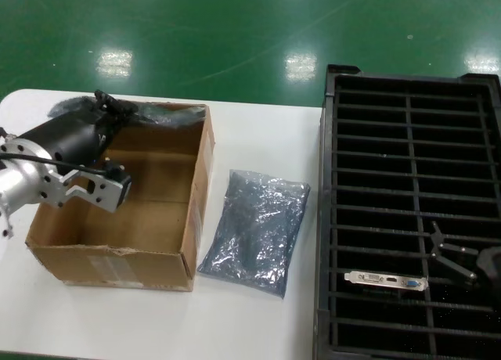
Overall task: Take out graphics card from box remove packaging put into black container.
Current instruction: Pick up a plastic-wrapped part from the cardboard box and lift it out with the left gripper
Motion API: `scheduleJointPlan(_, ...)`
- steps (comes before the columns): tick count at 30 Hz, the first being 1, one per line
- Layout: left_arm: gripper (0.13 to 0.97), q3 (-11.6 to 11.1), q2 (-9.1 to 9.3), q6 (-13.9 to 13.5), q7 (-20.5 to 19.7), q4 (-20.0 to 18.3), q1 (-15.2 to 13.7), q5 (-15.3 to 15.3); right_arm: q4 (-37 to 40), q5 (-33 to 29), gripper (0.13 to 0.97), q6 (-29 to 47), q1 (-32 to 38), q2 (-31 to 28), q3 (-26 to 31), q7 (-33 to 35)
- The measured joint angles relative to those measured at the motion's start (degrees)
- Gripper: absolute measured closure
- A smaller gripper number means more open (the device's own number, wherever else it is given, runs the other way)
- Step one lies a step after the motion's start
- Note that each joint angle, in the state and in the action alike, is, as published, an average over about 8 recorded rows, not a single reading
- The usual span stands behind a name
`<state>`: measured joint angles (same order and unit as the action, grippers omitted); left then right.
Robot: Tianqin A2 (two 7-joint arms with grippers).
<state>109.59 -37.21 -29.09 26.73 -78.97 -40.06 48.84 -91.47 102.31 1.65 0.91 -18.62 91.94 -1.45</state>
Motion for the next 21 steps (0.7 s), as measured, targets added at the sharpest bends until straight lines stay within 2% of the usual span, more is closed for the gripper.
scheduleJointPlan(5, 0.957, -3.0, -4.49, -2.7, -2.5, -10.0, 5.2, 0.6, 0.0, 0.0, 0.129, 0.0, 0.0, 0.0, 0.0, 0.0)
scheduleJointPlan(8, 0.957, -4.8, -8.06, -4.5, -3.6, -15.4, 8.6, 2.8, 0.0, 0.0, 0.129, 0.0, 0.0, 0.0, 0.0, 0.0)
scheduleJointPlan(12, 0.957, -6.3, -13.18, -6.2, -3.4, -21.3, 13.1, 8.6, 0.0, 0.0, 0.129, 0.0, 0.0, 0.0, 0.0, 0.0)
scheduleJointPlan(15, 0.957, -7.0, -16.23, -6.5, -2.0, -24.5, 16.1, 14.0, 0.0, 0.0, 0.129, 0.0, 0.0, 0.0, 0.0, 0.0)
scheduleJointPlan(18, 0.957, -7.4, -18.19, -6.3, -0.4, -26.9, 18.6, 18.6, 0.0, 0.0, 0.129, 0.0, 0.0, 0.0, 0.0, 0.0)
scheduleJointPlan(21, 0.957, -7.4, -19.10, -6.1, 1.0, -28.5, 20.2, 21.7, 0.0, 0.0, 0.129, 0.0, 0.0, 0.0, 0.0, 0.0)
